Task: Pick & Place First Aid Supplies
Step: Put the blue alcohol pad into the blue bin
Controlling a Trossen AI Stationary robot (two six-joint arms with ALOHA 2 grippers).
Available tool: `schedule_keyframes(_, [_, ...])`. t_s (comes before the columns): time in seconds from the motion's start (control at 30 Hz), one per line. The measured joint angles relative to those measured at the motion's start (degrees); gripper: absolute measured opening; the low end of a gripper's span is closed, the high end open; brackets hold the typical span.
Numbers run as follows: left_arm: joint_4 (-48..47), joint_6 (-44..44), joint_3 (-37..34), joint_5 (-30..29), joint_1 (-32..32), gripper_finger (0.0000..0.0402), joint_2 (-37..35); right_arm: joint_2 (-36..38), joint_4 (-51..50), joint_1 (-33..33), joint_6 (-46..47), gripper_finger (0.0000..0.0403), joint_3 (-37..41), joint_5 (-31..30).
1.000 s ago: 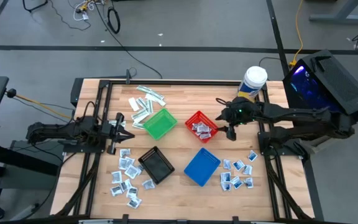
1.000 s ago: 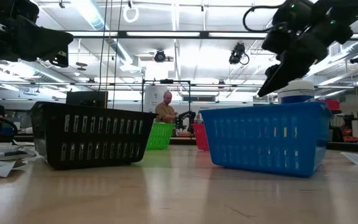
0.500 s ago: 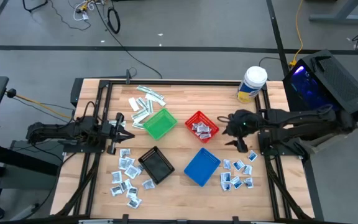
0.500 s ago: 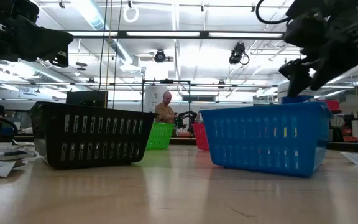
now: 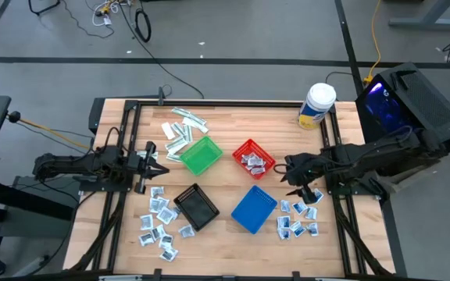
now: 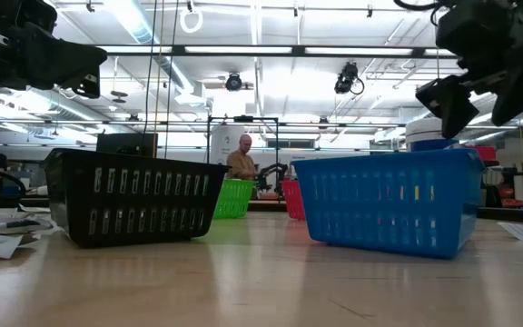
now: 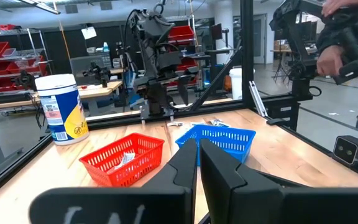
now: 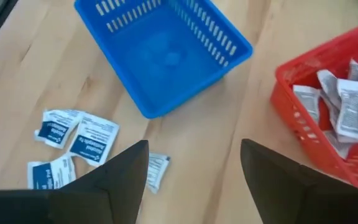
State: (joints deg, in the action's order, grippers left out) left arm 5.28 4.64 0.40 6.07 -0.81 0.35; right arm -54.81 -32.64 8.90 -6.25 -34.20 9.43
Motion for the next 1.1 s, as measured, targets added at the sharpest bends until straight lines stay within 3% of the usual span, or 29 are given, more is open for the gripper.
schedule_keyframes(0.33, [0.01,0.00,-0.01,0.00,0.01,0.0025,0.01,-3.20,-5.99,4.90,9.58,0.0256,-8.62,-4.72])
schedule_keyframes(0.6, [0.02,0.00,-0.02,0.00,0.01,0.0025,-0.01,-6.46,-10.53,13.14,23.10,0.0256,-9.33,-6.64])
schedule_keyframes(0.87, [0.00,0.00,0.00,0.00,-0.01,0.0025,0.01,-13.01,-10.45,16.06,22.98,0.0283,-9.33,-7.68])
schedule_keyframes(1.1, [0.00,0.00,-0.02,0.00,0.01,0.0025,0.01,-16.60,-10.12,17.60,19.24,0.0320,-9.33,-13.50])
